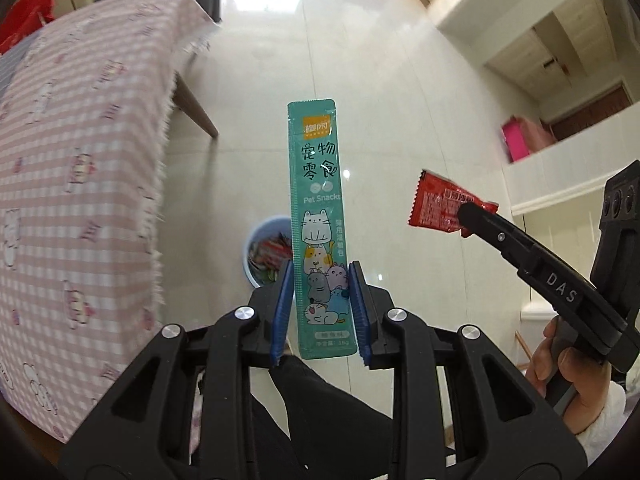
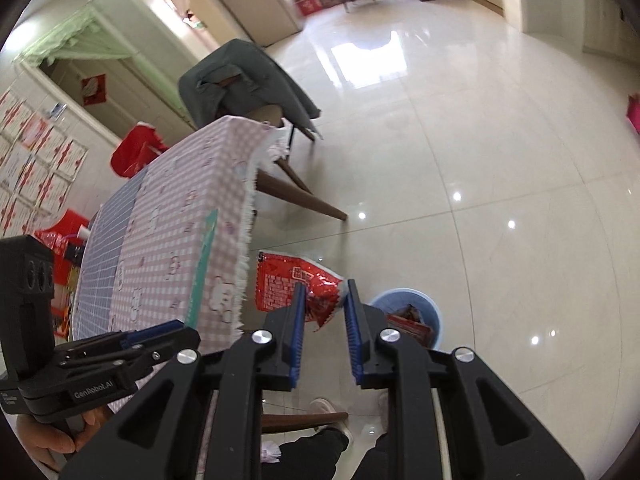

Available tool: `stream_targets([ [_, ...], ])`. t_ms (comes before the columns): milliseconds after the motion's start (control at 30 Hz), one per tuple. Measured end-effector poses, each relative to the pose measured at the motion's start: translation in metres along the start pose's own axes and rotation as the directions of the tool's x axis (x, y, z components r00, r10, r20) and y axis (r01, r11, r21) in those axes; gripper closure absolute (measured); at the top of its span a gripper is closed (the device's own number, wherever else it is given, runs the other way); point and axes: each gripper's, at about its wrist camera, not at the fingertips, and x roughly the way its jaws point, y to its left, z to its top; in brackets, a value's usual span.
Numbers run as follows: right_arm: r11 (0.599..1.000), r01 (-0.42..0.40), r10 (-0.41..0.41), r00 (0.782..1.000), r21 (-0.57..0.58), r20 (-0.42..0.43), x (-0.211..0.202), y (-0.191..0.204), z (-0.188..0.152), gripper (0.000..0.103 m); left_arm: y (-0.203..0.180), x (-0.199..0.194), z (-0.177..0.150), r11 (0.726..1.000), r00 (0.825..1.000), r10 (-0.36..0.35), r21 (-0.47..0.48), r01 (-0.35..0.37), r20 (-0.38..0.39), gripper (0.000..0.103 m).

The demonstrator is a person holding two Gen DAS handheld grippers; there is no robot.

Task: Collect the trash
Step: 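Carry the teal packet and red wrapper over the blue bucket with both tools, then open the left gripper to drop the teal packet into the bucket, then open the right gripper to drop the red wrapper into the bucket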

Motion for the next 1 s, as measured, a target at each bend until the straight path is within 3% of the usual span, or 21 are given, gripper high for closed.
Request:
stream_targets([
  [200, 0.999, 0.019, -0.018, 1.000, 0.046, -0.005, -0.002, -0.033, -0.001, 0.084, -0.022, 0.034, 0.011, 0.999, 0.997, 0.003, 0.032, 0.000, -0.083, 0.076],
  [433, 0.996, 0.033, -0.032, 0.999, 0.087, -0.007, -0.004, -0.056, 0.003, 0.084, -0.040, 0.055, 0.024, 0.998, 0.992, 0.010, 0.055, -0.003, -0.129, 0.074],
  [467, 0.995, 0.034, -0.034, 0.999, 0.092, -0.006, -0.004, -0.059, 0.003, 0.084, -0.042, 0.057, 0.026, 0.998, 0.991, 0.015, 0.056, -0.007, -0.135, 0.071],
  [500, 0.995, 0.036, -0.035, 0.999, 0.096, -0.007, -0.004, -0.060, 0.004, 0.084, -0.044, 0.059, 0.027, 0.999, 0.989, 0.014, 0.054, -0.007, -0.145, 0.055],
  [533, 0.994, 0.036, -0.036, 0.999, 0.099, -0.007, -0.004, -0.062, 0.003, 0.084, -0.043, 0.059, 0.029, 0.999, 0.989, 0.013, 0.049, -0.006, -0.144, 0.045],
  [1000, 0.998, 0.009, -0.007, 1.000, 0.062, -0.029, 0.008, -0.050, 0.006, 0.084, -0.026, 0.044, 0.025, 0.995, 0.989, 0.102, -0.002, -0.103, -0.103, 0.035],
])
